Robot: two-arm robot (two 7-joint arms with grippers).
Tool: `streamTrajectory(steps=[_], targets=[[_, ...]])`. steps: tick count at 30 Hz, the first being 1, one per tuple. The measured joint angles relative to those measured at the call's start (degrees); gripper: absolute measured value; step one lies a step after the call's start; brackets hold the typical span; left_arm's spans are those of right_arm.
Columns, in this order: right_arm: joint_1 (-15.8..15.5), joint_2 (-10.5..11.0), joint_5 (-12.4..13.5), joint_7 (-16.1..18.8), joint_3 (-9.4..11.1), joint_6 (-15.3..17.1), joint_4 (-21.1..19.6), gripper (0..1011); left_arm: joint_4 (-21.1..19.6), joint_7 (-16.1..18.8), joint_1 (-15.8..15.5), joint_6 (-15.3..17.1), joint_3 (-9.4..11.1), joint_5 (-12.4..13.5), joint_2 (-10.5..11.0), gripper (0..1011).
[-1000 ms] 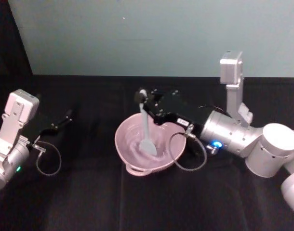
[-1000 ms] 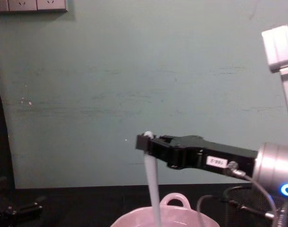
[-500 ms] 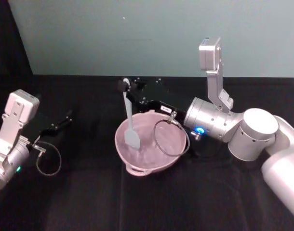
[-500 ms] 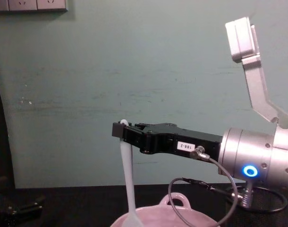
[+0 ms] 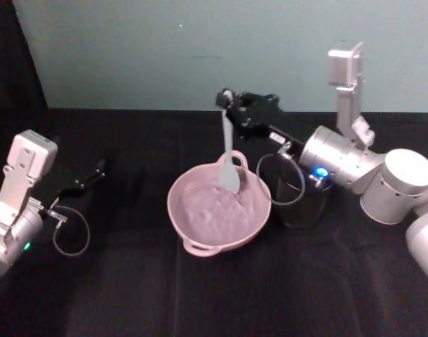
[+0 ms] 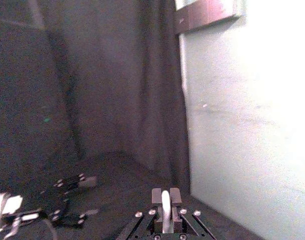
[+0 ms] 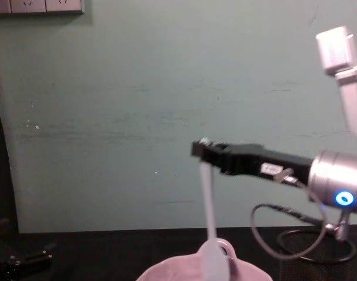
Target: Use the one hand to pick up the spoon and stir the clear water in the bowl.
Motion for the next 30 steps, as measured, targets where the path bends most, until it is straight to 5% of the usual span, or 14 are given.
streamTrajectory(steps=[12, 19, 30], targets=[[-3.71, 3.95, 2.61, -3.45, 6.16, 0.72, -12.21, 107, 0.0, 0.0, 0.0, 0.0, 0.0, 0.0, 0.0, 1011], [-5.72, 7.11, 4.83, -6.25, 8.92, 4.39, -19.66, 107, 0.0, 0.0, 0.0, 0.0, 0.0, 0.0, 0.0, 1011], [-9.94, 11.08, 7.49, -10.35, 12.35, 8.0, -24.67, 107, 0.0, 0.0, 0.0, 0.0, 0.0, 0.0, 0.0, 1011]])
